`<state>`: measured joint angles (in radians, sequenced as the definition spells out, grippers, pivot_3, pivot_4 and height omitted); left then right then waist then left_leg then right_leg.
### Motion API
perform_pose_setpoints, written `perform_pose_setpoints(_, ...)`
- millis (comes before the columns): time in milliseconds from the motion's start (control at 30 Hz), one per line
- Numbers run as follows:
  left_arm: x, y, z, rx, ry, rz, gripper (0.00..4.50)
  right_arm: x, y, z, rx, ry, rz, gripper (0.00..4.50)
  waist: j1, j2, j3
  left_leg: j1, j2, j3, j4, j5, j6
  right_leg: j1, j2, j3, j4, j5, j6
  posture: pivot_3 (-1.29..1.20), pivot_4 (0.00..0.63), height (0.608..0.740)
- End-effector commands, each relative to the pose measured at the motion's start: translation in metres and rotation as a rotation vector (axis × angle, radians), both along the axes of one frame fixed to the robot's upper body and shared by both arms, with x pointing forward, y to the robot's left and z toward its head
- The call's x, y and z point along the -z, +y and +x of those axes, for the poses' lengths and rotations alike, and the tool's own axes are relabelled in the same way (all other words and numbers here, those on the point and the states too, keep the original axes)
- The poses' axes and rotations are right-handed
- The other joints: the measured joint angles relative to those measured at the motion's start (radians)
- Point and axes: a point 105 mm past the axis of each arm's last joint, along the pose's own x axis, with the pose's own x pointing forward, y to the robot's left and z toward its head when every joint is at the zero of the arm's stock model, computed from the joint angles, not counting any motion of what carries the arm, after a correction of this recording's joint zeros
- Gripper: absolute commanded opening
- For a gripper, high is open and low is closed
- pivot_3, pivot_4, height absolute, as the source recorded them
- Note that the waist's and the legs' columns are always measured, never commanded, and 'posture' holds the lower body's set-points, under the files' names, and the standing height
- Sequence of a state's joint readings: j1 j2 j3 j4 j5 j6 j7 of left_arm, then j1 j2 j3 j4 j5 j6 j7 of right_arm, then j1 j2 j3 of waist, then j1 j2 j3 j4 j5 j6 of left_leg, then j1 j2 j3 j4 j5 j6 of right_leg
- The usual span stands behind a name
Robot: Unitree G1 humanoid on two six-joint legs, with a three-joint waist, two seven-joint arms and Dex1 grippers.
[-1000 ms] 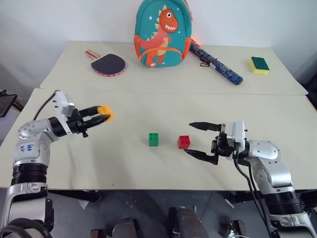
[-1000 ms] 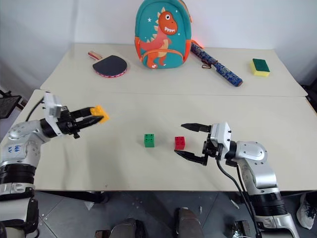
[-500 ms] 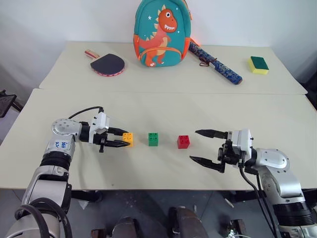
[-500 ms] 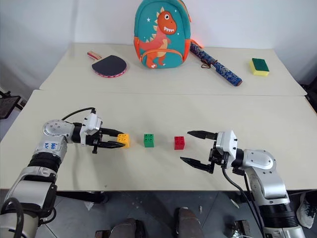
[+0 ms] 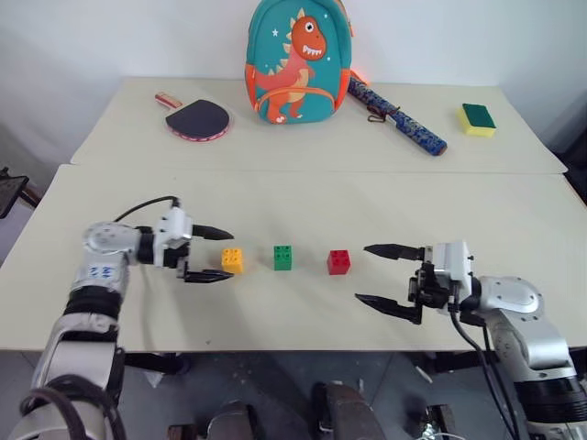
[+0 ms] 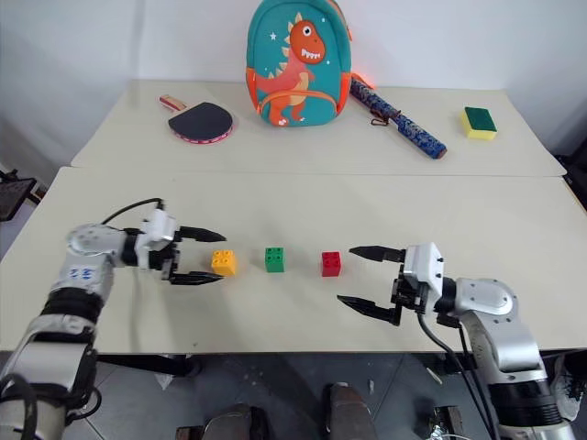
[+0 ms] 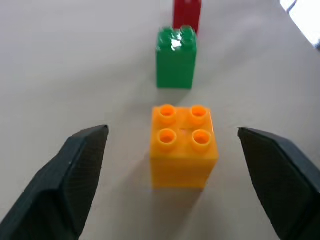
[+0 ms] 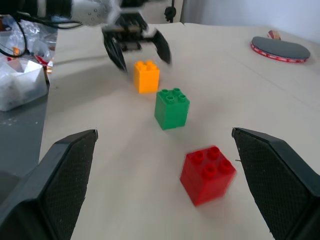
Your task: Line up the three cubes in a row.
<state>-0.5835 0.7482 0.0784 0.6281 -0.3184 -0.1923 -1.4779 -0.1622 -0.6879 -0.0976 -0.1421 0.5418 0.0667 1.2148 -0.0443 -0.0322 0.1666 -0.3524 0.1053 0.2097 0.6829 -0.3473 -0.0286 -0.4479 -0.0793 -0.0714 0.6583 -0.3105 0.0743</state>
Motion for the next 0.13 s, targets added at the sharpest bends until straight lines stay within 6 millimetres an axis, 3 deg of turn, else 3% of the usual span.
perform_pose_setpoints(33,-0.027,0.029,-0.021,-0.139,-0.072,-0.034,4.28,-0.021,-0.016,-0.006,-0.02,-0.054,-0.064,4.5,-0.002,0.001,0.001,0.0,0.0,-0.003,0.0,0.0,0.0,0.0,0.0,0.0,0.0,0.0,0.0,0.0,0.15,0.74)
perform_pose_setpoints(133,-0.031,0.042,-0.039,-0.194,-0.067,-0.025,4.28,-0.033,-0.024,-0.003,-0.019,-0.063,-0.09,4.5,0.004,0.001,0.001,0.0,0.0,-0.005,0.002,0.0,0.0,0.0,0.0,0.0,-0.001,0.0,0.0,0.0,0.15,0.74)
